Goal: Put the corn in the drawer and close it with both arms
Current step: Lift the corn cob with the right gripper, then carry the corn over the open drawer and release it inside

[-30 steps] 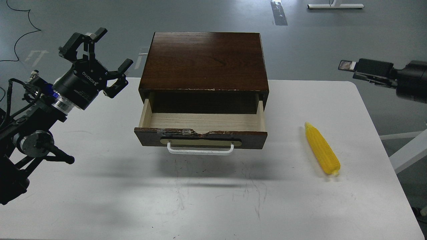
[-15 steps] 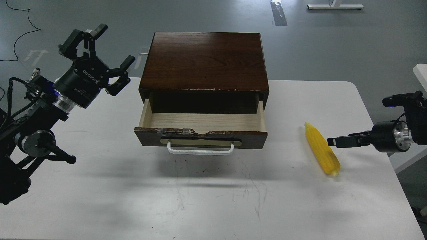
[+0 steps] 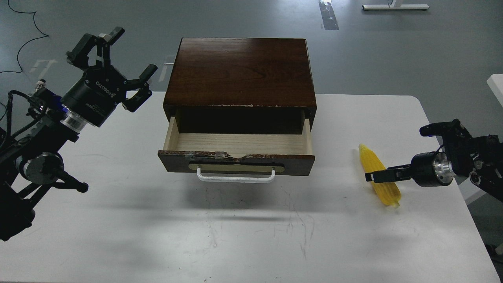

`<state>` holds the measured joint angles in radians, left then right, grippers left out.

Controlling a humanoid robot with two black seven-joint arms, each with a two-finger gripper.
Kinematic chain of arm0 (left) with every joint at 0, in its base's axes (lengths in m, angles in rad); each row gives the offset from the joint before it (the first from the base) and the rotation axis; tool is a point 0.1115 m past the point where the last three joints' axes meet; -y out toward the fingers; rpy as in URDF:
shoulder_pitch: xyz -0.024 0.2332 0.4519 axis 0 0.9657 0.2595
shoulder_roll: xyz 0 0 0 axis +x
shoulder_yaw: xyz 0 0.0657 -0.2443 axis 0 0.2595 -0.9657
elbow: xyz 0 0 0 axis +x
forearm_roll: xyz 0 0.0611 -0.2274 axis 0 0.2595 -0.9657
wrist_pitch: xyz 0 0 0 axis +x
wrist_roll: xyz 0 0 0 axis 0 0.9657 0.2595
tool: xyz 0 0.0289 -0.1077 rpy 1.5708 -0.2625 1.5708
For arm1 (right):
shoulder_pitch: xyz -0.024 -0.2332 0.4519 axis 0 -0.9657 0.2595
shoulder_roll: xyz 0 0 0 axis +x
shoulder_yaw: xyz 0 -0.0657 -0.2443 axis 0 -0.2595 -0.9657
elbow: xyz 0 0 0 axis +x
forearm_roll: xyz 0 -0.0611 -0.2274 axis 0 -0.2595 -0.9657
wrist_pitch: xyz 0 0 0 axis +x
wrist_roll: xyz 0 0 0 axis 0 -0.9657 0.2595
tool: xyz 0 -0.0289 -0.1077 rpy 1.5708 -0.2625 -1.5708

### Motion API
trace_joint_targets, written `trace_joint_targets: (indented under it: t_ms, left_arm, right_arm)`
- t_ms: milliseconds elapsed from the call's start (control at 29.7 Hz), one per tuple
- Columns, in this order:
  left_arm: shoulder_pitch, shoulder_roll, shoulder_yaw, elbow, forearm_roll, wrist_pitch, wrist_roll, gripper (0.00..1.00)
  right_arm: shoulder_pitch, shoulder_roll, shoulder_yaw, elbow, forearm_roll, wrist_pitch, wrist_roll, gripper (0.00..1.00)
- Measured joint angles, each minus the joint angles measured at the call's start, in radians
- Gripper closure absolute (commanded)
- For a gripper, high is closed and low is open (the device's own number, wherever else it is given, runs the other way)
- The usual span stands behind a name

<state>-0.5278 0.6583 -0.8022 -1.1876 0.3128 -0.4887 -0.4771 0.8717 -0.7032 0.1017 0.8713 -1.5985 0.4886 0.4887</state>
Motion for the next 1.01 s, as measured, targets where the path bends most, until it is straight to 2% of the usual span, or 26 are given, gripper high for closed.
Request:
trace_joint_targets:
  t_ms: [34,101,202,236,269,573,808,1010]
  left_arm:
    - [-0.001,0.000,0.000,0.000,0.000,0.000,0.000,0.00]
    - [-0.001,0.000,0.000,-0.001,0.000,0.000,0.000,0.00]
    - [-0.001,0.001,0.000,-0.001,0.000,0.000,0.000,0.00]
    - [-0.001,0.002,0.000,-0.001,0.000,0.000,0.000,0.00]
    - [-0.001,0.002,0.000,-0.001,0.000,0.000,0.000,0.00]
    - [-0.001,0.010,-0.001,-0.001,0.000,0.000,0.000,0.00]
    - [-0.007,0.010,-0.002,-0.001,0.000,0.000,0.000,0.00]
    - [-0.024,0.015,-0.005,-0.002,0.000,0.000,0.002,0.00]
  right_arm:
    - [0.000,0.000,-0.005,0.000,0.000,0.000,0.000,0.55]
    - [0.000,0.000,-0.011,0.000,0.000,0.000,0.000,0.74]
    - [0.001,-0.002,-0.016,0.001,0.001,0.000,0.000,0.80]
    - [0.002,-0.004,-0.018,0.002,0.002,0.000,0.000,0.87]
    - [0.002,-0.007,-0.019,0.003,0.002,0.000,0.000,1.00]
    - [0.076,-0.073,-0.021,0.080,0.015,0.000,0.000,1.00]
    - [0.373,-0.171,-0.018,0.229,0.109,0.000,0.000,1.00]
    - [0.621,-0.123,-0.075,0.343,0.136,0.000,0.000,1.00]
